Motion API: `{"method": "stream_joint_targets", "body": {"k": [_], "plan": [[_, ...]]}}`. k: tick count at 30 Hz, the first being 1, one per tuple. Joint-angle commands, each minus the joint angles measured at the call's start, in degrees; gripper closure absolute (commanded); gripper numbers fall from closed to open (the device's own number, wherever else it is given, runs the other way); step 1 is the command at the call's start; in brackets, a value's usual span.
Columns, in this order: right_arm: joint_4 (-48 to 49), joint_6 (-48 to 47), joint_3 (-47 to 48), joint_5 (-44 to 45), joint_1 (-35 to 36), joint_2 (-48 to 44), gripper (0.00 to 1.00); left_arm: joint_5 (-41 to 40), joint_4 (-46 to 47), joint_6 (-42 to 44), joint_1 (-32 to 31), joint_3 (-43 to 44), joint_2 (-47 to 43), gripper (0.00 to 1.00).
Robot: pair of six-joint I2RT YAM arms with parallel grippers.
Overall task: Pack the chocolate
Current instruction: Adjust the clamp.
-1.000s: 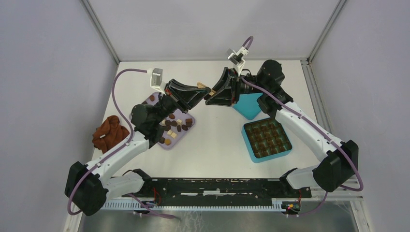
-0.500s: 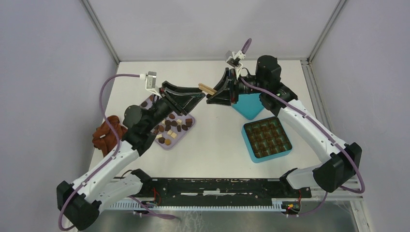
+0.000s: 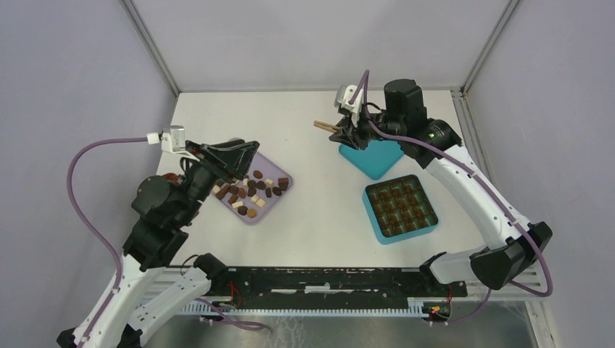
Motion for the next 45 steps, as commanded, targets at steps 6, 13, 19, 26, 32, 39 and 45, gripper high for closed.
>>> {"method": "stream_joint_targets", "body": {"k": [6, 13, 19, 26, 32, 39, 45], "plan": [[-2.6, -7.4, 1.5, 8.6, 0.2, -1.3, 0.91, -6.6, -6.3, 2.2, 0.3, -2.2, 0.6, 0.36], [-2.5, -7.5, 1.5, 8.3, 0.2, -1.1, 0.58, -7.0, -6.3, 2.4, 0.3, -2.8, 0.6, 0.36], [-2.6, -7.5, 1.1, 7.8, 0.2, -0.9, 0.50, -7.3, -6.7, 2.3, 0.3, -3.2, 0.2, 0.36], [-2.6, -7.3, 0.9, 8.3, 0.5, -0.6, 0.84, -7.4, -6.8, 2.4, 0.3, -3.2, 0.1, 0.36], [-2.6, -6.6, 0.8, 7.5, 0.6, -0.2, 0.76, -5.8, -5.8, 2.0, 0.2, -3.7, 0.8, 0.36], [-3.1, -5.8, 0.8, 6.5, 0.6, 0.6, 0.64, -2.1, -2.0, 0.6, 0.3, -5.8, 1.8, 0.36], [-3.4, -5.2, 0.8, 5.4, 0.6, 1.0, 0.82, 0.3, 1.1, -0.8, 0.3, -6.9, 2.8, 0.35]]}}
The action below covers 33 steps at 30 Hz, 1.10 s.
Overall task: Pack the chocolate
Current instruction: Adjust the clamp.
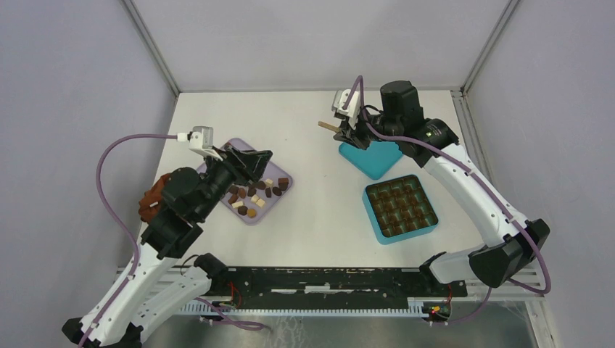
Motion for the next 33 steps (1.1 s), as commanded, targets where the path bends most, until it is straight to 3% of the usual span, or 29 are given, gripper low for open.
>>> {"method": "stream_joint_targets", "body": {"k": [1, 3, 7, 13, 18, 20, 23, 25, 27, 33], "plan": [[0.0, 1.5, 0.8, -1.7, 0.3, 0.4, 0.92, 2.9, 5.6, -1.1, 0.2, -0.7, 0.6, 0.35], [-0.1, 1.8, 0.7, -2.1, 0.3, 0.4, 1.00, 3.5, 6.2, -1.3, 0.3, -0.9, 0.9, 0.35], [-0.2, 2.0, 0.5, -2.9, 0.3, 0.3, 1.00, 5.1, 7.6, -1.5, 0.3, -1.4, 1.2, 0.35], [-0.1, 2.0, 0.0, -4.4, 0.3, 0.1, 0.68, 6.4, 9.4, -2.3, 0.3, -3.0, 1.3, 0.35], [0.0, 2.1, -0.1, -4.6, 0.3, 0.2, 0.63, 8.4, 12.9, -4.6, 0.3, -4.6, 1.4, 0.35], [0.0, 2.1, -0.1, -4.7, 0.3, 0.3, 0.64, 9.3, 15.5, -5.8, 0.2, -5.1, 1.7, 0.35], [0.0, 2.1, -0.1, -4.5, 0.3, 0.2, 0.94, 10.7, 19.6, -8.1, 0.3, -5.8, 2.7, 0.35], [-0.1, 2.1, -0.1, -4.5, 0.3, 0.2, 0.97, 11.4, 22.5, -10.0, 0.3, -6.3, 3.7, 0.35], [-0.1, 2.0, -0.2, -4.6, 0.3, 0.2, 0.94, 11.6, 25.2, -12.3, 0.3, -6.7, 4.9, 0.35], [0.1, 1.9, -0.4, -5.6, 0.3, 0.1, 0.64, 10.7, 32.6, -21.6, 0.2, -6.9, 10.7, 0.34]]}}
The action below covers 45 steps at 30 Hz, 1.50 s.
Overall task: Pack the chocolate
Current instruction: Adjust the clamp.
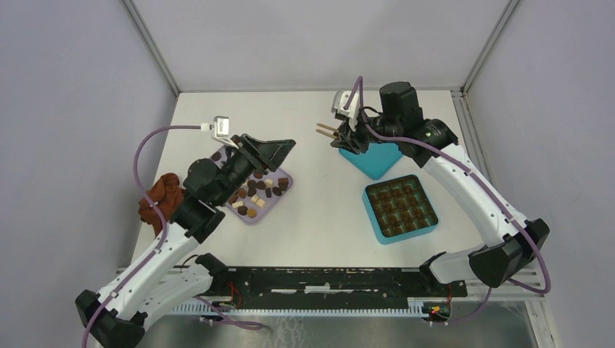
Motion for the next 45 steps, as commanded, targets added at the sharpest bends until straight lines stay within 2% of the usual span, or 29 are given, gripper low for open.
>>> {"method": "stream_joint_targets", "body": {"k": [1, 3, 5, 6, 7, 8, 9, 20, 28, 33, 36, 37, 40, 41, 42, 45], "plan": [[1.0, -0.2, -0.2, -1.7, 0.3, -0.1, 0.61, 0.0, 9.5, -10.7, 0.0, 0.2, 4.1, 0.34], [1.1, -0.1, -0.2, -2.1, 0.3, -0.2, 0.59, -0.6, 10.8, -12.4, -0.2, 1.3, 6.4, 0.34], [1.2, 0.1, -0.3, -2.3, 0.4, -0.1, 0.60, -1.3, 11.1, -13.0, -0.9, 3.2, 8.8, 0.34], [1.2, 0.2, -0.4, -2.4, 0.4, -0.1, 0.69, -1.7, 11.1, -13.3, -1.4, 4.2, 10.0, 0.34], [1.3, 0.3, -0.4, -2.5, 0.5, -0.1, 0.82, -2.2, 11.1, -13.4, -1.8, 5.2, 11.6, 0.34], [1.5, 0.4, -0.4, -2.6, 0.5, 0.0, 0.89, -2.7, 11.1, -13.4, -2.4, 6.1, 12.7, 0.34], [1.5, 0.4, -0.4, -2.6, 0.5, -0.1, 0.92, -3.3, 11.0, -13.6, -3.0, 6.9, 13.6, 0.34], [1.9, 1.4, -0.7, -3.3, 0.8, 0.4, 0.88, -10.8, 7.2, -16.8, -7.0, 12.5, 19.7, 0.31], [2.5, 2.3, 0.2, -1.7, 1.1, 1.1, 0.87, -14.4, 1.6, -16.9, -10.7, 16.8, 23.4, 0.36], [3.1, 3.5, 0.1, -0.4, 1.1, 1.2, 0.86, -15.5, 1.1, -17.0, -11.5, 17.1, 24.1, 0.50], [3.3, 3.9, 0.2, 0.0, 1.1, 1.3, 0.86, -15.5, 0.4, -16.8, -11.7, 17.6, 24.5, 0.53], [3.2, 4.0, 0.3, 0.0, 1.1, 1.3, 0.86, -15.4, 0.4, -16.7, -11.7, 17.7, 24.5, 0.58], [3.3, 4.2, 0.6, -0.7, 1.1, 1.2, 0.86, -15.0, 0.5, -17.1, -11.7, 17.6, 24.7, 0.88], [3.4, 4.1, 0.6, -1.1, 1.1, 1.1, 0.85, -15.0, 0.6, -17.3, -11.8, 17.6, 24.7, 0.93], [3.3, 3.8, 0.5, -1.6, 1.1, 1.0, 0.82, -15.2, 0.7, -17.6, -11.8, 17.4, 24.6, 0.97], [2.8, 2.6, 0.1, -4.1, 1.1, 0.6, 0.72, -16.6, 1.4, -20.2, -11.7, 15.3, 23.1, 0.98]]}}
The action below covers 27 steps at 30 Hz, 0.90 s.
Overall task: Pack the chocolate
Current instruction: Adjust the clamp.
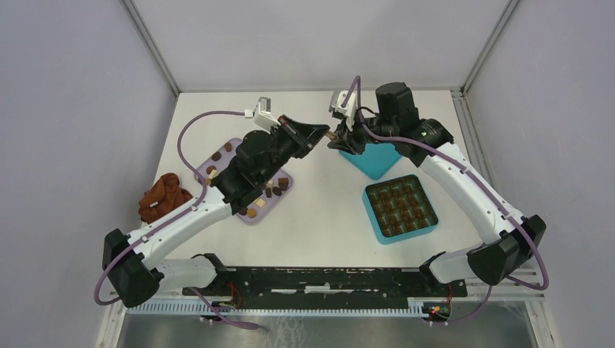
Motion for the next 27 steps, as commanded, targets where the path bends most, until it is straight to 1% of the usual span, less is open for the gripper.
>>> {"method": "stream_joint_targets", "body": {"k": [1, 5, 10, 15, 21, 27], "plan": [[1.5, -1.3, 0.3, -3.8, 0.4, -0.7, 0.68, -2.8, 1.9, -4.4, -0.2, -0.7, -1.8, 0.98], [1.8, -1.6, -0.1, -6.0, -0.1, -1.4, 0.58, -3.7, 2.4, -6.4, -0.1, -2.8, -3.5, 0.98], [3.5, 0.5, -0.3, -11.0, -2.2, -1.1, 0.54, -4.5, 3.3, -8.5, 0.1, -4.8, -5.5, 0.98], [3.9, -1.3, -1.4, -15.5, -2.7, -1.2, 0.50, -4.4, 6.1, -11.1, 0.2, -7.2, -6.9, 0.98], [6.9, 1.4, -2.9, -15.1, -2.7, -1.4, 0.49, -3.4, 8.2, -12.9, 0.2, -8.2, -6.7, 0.98], [9.9, 2.9, -4.3, -14.3, -2.7, -2.0, 0.53, -3.0, 9.1, -14.1, 0.2, -8.5, -6.3, 0.98]]}}
